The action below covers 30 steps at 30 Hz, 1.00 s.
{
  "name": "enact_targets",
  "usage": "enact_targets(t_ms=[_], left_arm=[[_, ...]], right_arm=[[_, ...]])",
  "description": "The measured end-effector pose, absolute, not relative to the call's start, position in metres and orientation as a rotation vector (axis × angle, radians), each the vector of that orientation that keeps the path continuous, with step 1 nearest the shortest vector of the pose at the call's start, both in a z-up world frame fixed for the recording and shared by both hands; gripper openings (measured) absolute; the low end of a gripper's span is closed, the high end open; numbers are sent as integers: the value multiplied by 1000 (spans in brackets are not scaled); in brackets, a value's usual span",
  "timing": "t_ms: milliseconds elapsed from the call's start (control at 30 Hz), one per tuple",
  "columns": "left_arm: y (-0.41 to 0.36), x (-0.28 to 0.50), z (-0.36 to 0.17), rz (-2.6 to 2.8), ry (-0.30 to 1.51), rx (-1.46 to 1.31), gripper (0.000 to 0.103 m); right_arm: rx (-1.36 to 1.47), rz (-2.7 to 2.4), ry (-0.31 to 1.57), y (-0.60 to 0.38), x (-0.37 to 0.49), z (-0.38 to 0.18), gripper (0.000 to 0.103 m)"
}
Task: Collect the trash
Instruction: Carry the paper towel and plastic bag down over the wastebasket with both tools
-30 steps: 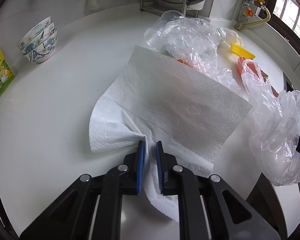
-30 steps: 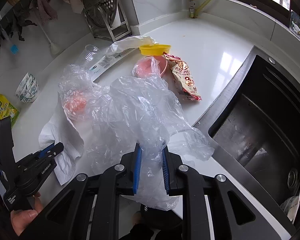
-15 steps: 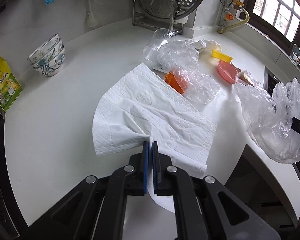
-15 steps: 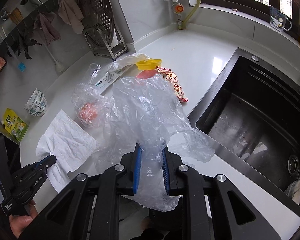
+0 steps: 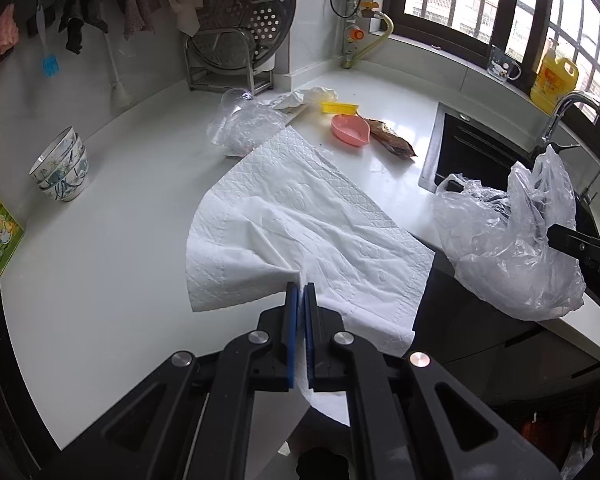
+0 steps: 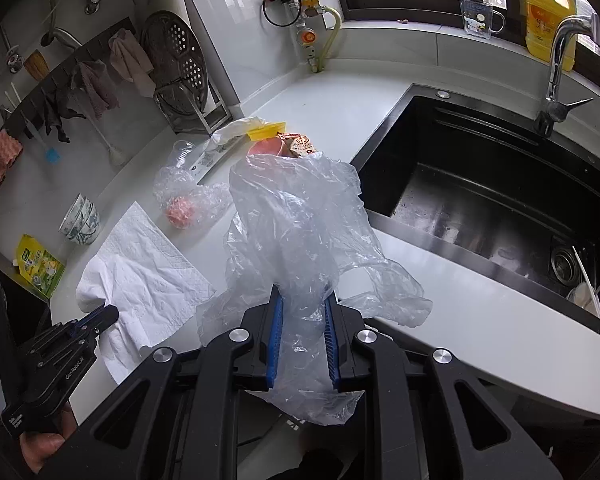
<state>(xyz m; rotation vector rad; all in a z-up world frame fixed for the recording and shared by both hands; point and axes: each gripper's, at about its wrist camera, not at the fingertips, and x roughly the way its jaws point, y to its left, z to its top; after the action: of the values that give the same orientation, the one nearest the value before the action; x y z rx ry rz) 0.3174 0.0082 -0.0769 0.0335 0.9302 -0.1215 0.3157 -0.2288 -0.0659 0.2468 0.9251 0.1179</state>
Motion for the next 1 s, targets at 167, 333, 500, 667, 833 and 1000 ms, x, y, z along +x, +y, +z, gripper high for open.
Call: enact_targets(t_ms=[167, 333, 500, 667, 833, 1000], left_arm=[[-19, 287, -80, -166, 935, 38, 4], [-50, 254, -89, -178, 951, 20, 4], [-80, 215, -107, -126, 981, -2, 4], [-105, 179, -137, -106, 1030, 16, 4], [-112, 160, -175, -103, 1088, 9, 4], [-106, 160, -236, -98, 1149, 11, 4]], right_arm=[[230, 132, 957, -242, 280, -78, 18], [213, 175, 983, -262, 249, -92, 18], [194, 235, 992, -284, 211, -115, 18], [209, 262, 1048, -300, 181, -160, 18], [218, 276, 1125, -304, 165, -213, 18], [228, 269, 1196, -298, 169, -287, 18]])
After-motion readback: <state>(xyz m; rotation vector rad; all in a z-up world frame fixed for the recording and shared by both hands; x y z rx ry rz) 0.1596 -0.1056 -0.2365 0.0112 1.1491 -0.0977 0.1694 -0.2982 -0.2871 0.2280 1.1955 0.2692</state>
